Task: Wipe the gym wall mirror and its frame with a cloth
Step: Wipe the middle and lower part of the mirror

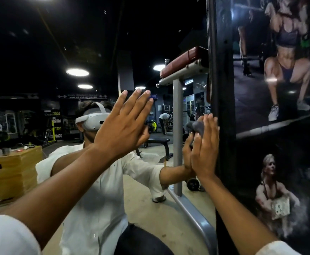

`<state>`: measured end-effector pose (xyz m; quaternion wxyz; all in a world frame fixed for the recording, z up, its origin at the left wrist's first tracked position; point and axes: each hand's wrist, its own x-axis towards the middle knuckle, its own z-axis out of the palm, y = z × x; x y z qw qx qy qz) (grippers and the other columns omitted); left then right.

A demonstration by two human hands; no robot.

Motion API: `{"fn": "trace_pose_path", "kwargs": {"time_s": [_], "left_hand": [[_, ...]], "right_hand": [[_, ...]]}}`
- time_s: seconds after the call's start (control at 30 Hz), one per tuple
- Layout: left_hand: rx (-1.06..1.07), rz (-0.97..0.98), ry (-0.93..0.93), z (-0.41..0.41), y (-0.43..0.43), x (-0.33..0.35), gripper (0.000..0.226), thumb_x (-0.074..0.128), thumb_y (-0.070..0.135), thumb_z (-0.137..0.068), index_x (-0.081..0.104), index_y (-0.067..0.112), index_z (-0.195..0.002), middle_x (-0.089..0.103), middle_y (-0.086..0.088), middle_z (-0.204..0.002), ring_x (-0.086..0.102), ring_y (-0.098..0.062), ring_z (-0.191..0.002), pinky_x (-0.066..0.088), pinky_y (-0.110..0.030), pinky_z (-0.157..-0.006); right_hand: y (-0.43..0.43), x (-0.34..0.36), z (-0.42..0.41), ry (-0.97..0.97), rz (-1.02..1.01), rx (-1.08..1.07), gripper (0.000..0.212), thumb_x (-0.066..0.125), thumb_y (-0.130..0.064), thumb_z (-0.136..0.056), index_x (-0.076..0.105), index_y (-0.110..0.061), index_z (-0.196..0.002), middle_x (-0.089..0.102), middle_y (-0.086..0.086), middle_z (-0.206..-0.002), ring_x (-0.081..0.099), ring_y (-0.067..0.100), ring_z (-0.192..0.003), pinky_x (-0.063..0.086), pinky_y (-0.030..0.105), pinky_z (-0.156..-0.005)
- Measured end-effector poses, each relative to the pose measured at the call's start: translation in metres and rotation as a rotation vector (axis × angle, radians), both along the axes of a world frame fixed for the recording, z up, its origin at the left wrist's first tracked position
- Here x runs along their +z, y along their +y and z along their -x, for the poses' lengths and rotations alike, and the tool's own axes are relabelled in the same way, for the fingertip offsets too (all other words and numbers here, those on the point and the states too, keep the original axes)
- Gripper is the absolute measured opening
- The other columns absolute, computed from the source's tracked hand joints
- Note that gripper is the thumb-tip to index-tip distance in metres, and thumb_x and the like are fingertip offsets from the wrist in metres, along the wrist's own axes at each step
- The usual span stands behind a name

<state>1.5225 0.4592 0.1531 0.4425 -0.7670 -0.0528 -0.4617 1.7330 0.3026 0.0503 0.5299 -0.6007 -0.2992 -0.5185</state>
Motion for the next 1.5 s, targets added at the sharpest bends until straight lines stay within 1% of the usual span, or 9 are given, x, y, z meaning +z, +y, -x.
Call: {"fn": "trace_pose_path", "kwargs": {"time_s": [0.13, 0.37, 0.47, 0.57, 0.77, 1.07, 1.17, 1.37, 1.5], "left_hand": [[-0.014, 0.021, -0.014, 0.001, -0.004, -0.011, 0.073, 0.021, 0.046, -0.109, 0.012, 0.005, -0.169, 0.009, -0.02, -0.177, 0.007, -0.034, -0.165, 0.009, -0.057, -0.132], [-0.2, 0.168, -0.012, 0.014, -0.003, -0.079, 0.067, 0.025, 0.032, -0.105, 0.029, 0.003, -0.166, 0.024, -0.018, -0.174, 0.016, -0.035, -0.164, 0.014, -0.058, -0.132], [-0.162, 0.139, 0.034, 0.016, 0.0, -0.096, 0.068, 0.033, 0.029, -0.104, 0.028, 0.003, -0.166, 0.021, -0.019, -0.175, 0.015, -0.036, -0.164, 0.016, -0.061, -0.13], [-0.121, 0.062, 0.096, 0.013, 0.001, -0.108, 0.072, 0.037, 0.032, -0.104, 0.022, 0.003, -0.168, 0.015, -0.019, -0.176, 0.011, -0.036, -0.164, 0.016, -0.061, -0.13], [-0.168, 0.097, 0.084, 0.01, 0.0, -0.131, 0.069, 0.038, 0.029, -0.106, 0.021, 0.003, -0.168, 0.015, -0.017, -0.177, 0.011, -0.034, -0.165, 0.017, -0.06, -0.131], [-0.321, 0.233, 0.116, 0.026, 0.002, -0.187, 0.059, 0.03, 0.027, -0.112, 0.032, 0.001, -0.165, 0.027, -0.016, -0.173, 0.02, -0.036, -0.163, 0.022, -0.066, -0.128], [-0.195, 0.152, 0.205, 0.028, 0.007, -0.207, 0.065, 0.027, 0.037, -0.111, 0.025, 0.005, -0.168, 0.02, -0.016, -0.176, 0.016, -0.036, -0.164, 0.018, -0.065, -0.129], [-0.144, 0.06, 0.219, 0.023, 0.009, -0.217, 0.07, 0.038, 0.032, -0.107, 0.019, 0.004, -0.169, 0.014, -0.016, -0.177, 0.013, -0.035, -0.164, 0.021, -0.065, -0.129], [-0.26, 0.155, 0.2, 0.028, 0.008, -0.212, 0.07, 0.034, 0.036, -0.107, 0.021, 0.003, -0.168, 0.018, -0.018, -0.176, 0.017, -0.034, -0.164, 0.023, -0.06, -0.13]], "right_hand": [[0.022, -0.031, 0.039, 0.034, -0.014, 0.013, 0.06, 0.04, -0.019, -0.11, 0.022, -0.007, -0.166, 0.017, 0.006, -0.175, 0.011, 0.023, -0.163, 0.023, 0.057, -0.127], [0.062, -0.102, 0.113, -0.387, 0.442, 0.131, 0.069, 0.06, -0.01, -0.098, 0.03, 0.004, -0.159, 0.024, 0.021, -0.17, 0.017, 0.035, -0.161, 0.016, 0.054, -0.131], [0.033, -0.111, 0.083, -0.4, 0.526, 0.059, 0.065, 0.048, -0.02, -0.103, 0.027, 0.0, -0.162, 0.021, 0.016, -0.173, 0.014, 0.031, -0.162, 0.01, 0.05, -0.132], [-0.005, -0.099, 0.036, -0.136, 0.319, -0.017, 0.061, 0.031, -0.028, -0.109, 0.026, -0.003, -0.164, 0.02, 0.012, -0.174, 0.013, 0.028, -0.162, 0.017, 0.055, -0.13], [0.017, -0.088, 0.044, 0.139, -0.098, 0.003, 0.06, 0.041, -0.018, -0.105, 0.03, 0.001, -0.162, 0.025, 0.014, -0.172, 0.016, 0.028, -0.162, 0.022, 0.058, -0.127], [0.055, -0.192, 0.116, -0.411, 0.541, 0.138, 0.052, 0.057, -0.007, -0.1, 0.048, 0.004, -0.15, 0.027, 0.022, -0.167, 0.02, 0.037, -0.16, 0.018, 0.055, -0.13], [0.019, -0.178, 0.078, -0.231, 0.492, 0.056, 0.069, 0.057, -0.008, -0.098, 0.028, -0.001, -0.161, 0.022, 0.018, -0.171, 0.013, 0.031, -0.162, 0.013, 0.053, -0.131], [0.016, -0.132, 0.054, 0.233, -0.115, 0.11, 0.057, 0.035, -0.021, -0.109, 0.028, -0.003, -0.163, 0.022, 0.01, -0.174, 0.014, 0.023, -0.162, 0.016, 0.051, -0.131], [0.051, -0.152, 0.116, 0.178, 0.019, 0.183, 0.058, 0.034, -0.019, -0.108, 0.027, 0.001, -0.162, 0.018, 0.016, -0.173, 0.01, 0.03, -0.163, 0.014, 0.054, -0.131]]}}
